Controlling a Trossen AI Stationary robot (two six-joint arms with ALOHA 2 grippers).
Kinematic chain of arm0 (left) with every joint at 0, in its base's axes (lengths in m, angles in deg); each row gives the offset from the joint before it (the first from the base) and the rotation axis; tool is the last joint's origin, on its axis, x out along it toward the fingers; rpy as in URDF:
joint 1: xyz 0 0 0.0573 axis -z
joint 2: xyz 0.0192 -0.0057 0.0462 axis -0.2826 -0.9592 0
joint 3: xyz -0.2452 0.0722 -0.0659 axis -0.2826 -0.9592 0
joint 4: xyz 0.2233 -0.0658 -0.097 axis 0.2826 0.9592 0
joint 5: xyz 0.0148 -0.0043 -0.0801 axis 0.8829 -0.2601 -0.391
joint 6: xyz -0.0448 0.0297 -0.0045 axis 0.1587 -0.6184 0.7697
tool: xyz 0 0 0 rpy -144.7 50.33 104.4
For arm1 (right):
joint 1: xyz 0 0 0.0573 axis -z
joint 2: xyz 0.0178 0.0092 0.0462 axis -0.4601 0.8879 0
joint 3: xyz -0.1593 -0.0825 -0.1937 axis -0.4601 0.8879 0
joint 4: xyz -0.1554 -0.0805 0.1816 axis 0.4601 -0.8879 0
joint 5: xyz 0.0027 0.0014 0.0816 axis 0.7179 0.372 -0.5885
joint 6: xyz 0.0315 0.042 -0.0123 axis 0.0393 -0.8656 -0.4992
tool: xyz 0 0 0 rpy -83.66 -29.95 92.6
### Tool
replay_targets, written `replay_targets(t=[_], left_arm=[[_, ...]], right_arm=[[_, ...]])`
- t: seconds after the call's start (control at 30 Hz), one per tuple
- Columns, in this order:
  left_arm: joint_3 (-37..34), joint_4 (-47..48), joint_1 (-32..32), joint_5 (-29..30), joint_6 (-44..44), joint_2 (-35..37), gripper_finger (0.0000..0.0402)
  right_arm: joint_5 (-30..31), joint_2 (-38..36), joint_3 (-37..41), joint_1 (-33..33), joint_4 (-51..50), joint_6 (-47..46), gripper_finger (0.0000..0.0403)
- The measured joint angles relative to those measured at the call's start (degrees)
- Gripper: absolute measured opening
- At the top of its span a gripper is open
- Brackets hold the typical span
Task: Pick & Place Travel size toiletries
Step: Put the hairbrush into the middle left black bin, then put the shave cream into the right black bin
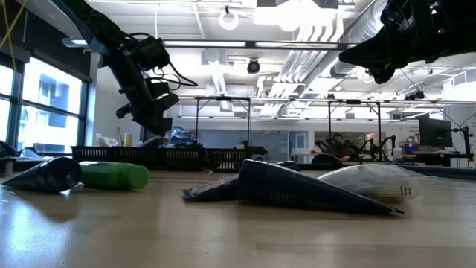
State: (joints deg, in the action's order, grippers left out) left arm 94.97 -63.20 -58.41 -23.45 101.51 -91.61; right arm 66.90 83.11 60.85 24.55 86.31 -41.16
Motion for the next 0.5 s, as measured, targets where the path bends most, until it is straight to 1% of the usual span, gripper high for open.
replay_targets(t=[0.17,0.27,0.43,0.5], left_arm=[[0.04,-0.19,0.00,0.16,-1.25,0.00,0.0068],[1.04,0.00,0.00,0.24,-3.25,0.00,0.0071],[3.80,0.04,0.00,0.15,-3.35,0.07,0.0071],[4.70,0.06,0.00,-1.34,-2.77,0.07,0.0071]], right_arm=[[0.00,0.00,0.00,-0.01,0.00,0.00,0.0002],[0.00,0.00,0.00,0.01,0.00,0.00,0.0002],[0.00,0.00,0.00,-0.01,-0.03,0.00,0.0002],[0.00,0.00,0.00,0.00,-0.19,0.00,0.0002]])
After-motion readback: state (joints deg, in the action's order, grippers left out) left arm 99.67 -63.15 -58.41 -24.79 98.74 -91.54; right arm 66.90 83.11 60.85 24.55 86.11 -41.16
